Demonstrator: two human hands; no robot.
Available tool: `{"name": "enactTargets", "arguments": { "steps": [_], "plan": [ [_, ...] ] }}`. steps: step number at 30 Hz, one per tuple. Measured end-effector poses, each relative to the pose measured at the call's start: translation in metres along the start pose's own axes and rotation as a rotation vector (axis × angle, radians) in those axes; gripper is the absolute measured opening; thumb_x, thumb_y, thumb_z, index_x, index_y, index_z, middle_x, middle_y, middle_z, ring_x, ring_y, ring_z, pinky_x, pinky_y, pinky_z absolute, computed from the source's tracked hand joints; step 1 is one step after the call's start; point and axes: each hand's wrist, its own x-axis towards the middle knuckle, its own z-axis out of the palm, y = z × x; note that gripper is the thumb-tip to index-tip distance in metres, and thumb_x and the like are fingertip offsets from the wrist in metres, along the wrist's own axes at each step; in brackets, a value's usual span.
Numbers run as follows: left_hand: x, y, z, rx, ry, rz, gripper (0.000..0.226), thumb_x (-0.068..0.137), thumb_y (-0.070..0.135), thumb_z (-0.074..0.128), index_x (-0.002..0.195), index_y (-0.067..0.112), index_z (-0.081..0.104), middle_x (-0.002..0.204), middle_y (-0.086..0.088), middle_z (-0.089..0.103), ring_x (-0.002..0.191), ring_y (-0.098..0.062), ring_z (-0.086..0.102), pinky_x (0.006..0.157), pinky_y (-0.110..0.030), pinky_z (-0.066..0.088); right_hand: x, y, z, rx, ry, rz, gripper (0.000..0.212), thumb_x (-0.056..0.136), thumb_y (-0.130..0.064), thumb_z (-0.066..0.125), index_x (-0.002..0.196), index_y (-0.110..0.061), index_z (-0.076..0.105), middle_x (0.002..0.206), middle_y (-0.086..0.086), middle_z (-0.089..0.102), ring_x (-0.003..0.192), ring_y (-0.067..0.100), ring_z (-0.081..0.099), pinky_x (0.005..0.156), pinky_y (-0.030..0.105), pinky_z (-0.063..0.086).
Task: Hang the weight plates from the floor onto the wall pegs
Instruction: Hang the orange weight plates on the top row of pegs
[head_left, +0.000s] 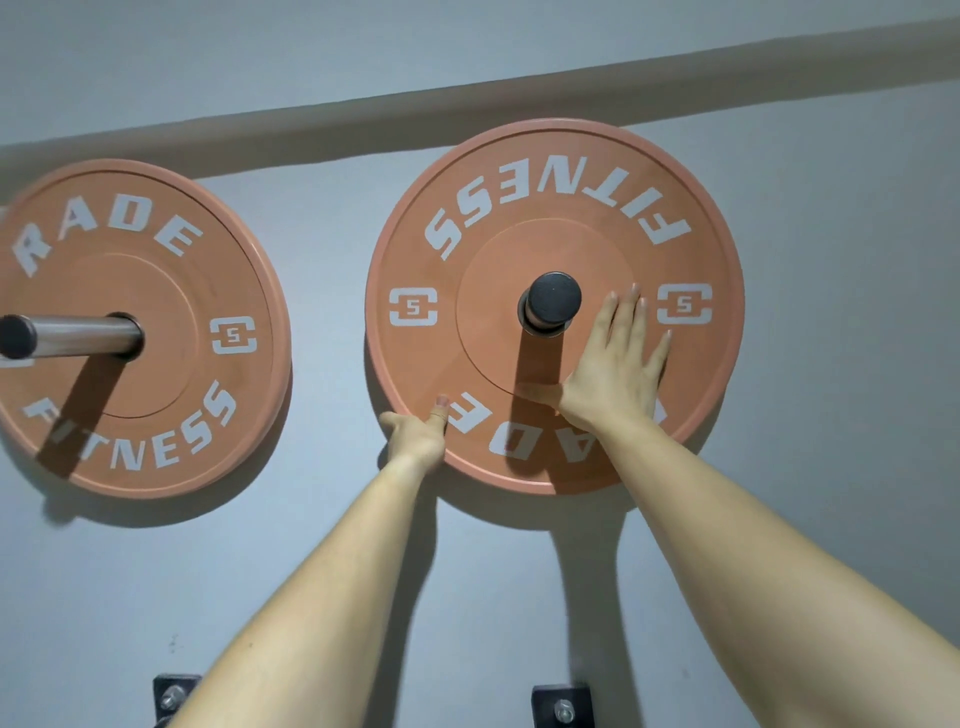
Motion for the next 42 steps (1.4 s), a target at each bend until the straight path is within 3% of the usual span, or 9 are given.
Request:
{"name": "enactTargets", "arguments": {
  "steps": [2,7,17,23,28,32,35,37,42],
  "plan": [
    [-0.003,-0.009,0.010,-0.011,-0.026,-0.020,0.081,0.076,0.083,0.047,0.110,0.014,0.021,0.113,-0.015,0.062,0.104,-0.039,0.062,0.094,-0.050,0.052,0.002,-0.003,-0.003,0.007,-0.018,-0.018,0.121,0.078,-0.043,0.068,0.154,-0.007,-0.019,0.161,0.013,-0.028,0.150,0.030,-0.023,0.118,0.059,-0.007],
    [-0.020,-0.014,0.026,-0.054,-0.016,-0.019,0.073,0.087,0.073,0.050,0.114,0.007,0.031,0.078,-0.014,0.067,0.070,-0.030,0.068,0.052,-0.031,0.050,0.008,0.002,-0.014,-0.037,-0.123,-0.066,0.160,0.050,-0.085,0.072,0.153,-0.008,-0.023,0.160,0.012,-0.033,0.149,0.030,-0.027,0.115,0.058,-0.008],
    [-0.013,-0.013,0.003,0.049,0.066,0.133,0.071,0.087,0.074,0.047,0.107,0.010,0.024,0.107,-0.009,0.051,0.108,-0.040,0.058,0.096,-0.050,0.048,0.003,0.001,-0.002,0.027,-0.126,-0.029,0.152,0.060,-0.070,0.080,0.153,-0.010,-0.025,0.160,0.010,-0.032,0.149,0.030,-0.025,0.119,0.058,0.001],
    [-0.014,-0.006,-0.004,0.045,-0.031,0.066,0.074,0.088,0.074,0.047,0.115,0.008,0.027,0.072,-0.014,0.062,0.070,-0.029,0.062,0.088,-0.044,0.054,0.000,-0.002,-0.005,0.023,-0.111,0.009,0.153,0.060,-0.066,0.082,0.152,-0.010,-0.026,0.160,0.010,-0.033,0.149,0.030,-0.025,0.118,0.058,-0.002],
    [-0.020,-0.004,-0.007,0.087,0.019,0.088,0.082,0.090,0.071,0.046,0.129,0.003,0.026,0.126,-0.018,0.056,0.115,-0.038,0.058,0.092,-0.041,0.044,0.000,-0.003,-0.003,0.021,-0.108,0.016,0.149,0.063,-0.061,0.082,0.151,-0.011,-0.027,0.160,0.009,-0.033,0.149,0.030,-0.025,0.117,0.057,-0.001],
    [-0.032,0.002,-0.014,0.155,0.281,0.140,0.092,0.078,0.073,0.063,0.133,0.008,0.027,0.139,-0.016,0.042,0.121,-0.039,0.049,0.087,-0.046,0.044,0.000,-0.005,0.003,0.010,-0.064,0.030,0.139,0.069,-0.045,0.081,0.151,-0.012,-0.026,0.160,0.009,-0.030,0.150,0.030,-0.022,0.118,0.059,0.004],
    [-0.036,0.015,-0.014,0.447,0.613,0.679,0.080,0.079,0.043,0.075,0.141,0.011,0.036,0.145,-0.016,0.037,0.129,-0.038,0.039,0.096,-0.049,0.044,0.001,0.000,0.001,0.032,-0.077,0.016,0.141,0.066,-0.052,0.081,0.153,-0.014,-0.024,0.161,0.007,-0.030,0.150,0.028,-0.022,0.119,0.057,0.001],
    [-0.035,0.033,-0.010,0.607,0.496,0.949,0.074,0.085,0.040,0.068,0.149,0.020,0.036,0.157,-0.012,0.027,0.144,-0.034,0.027,0.109,-0.050,0.038,0.002,0.004,0.000,0.049,-0.091,-0.001,0.146,0.062,-0.063,0.081,0.153,-0.016,-0.023,0.162,0.005,-0.030,0.150,0.026,-0.022,0.119,0.056,0.002],
    [-0.023,0.048,0.011,0.816,0.310,0.943,0.085,0.095,0.065,0.044,0.160,0.031,0.002,0.167,-0.007,-0.014,0.153,-0.030,-0.012,0.120,-0.056,0.010,0.001,0.006,-0.001,0.098,-0.084,-0.016,0.152,0.054,-0.083,0.073,0.155,-0.017,-0.020,0.162,0.003,-0.028,0.151,0.024,-0.021,0.120,0.058,0.003]
  ]
}}
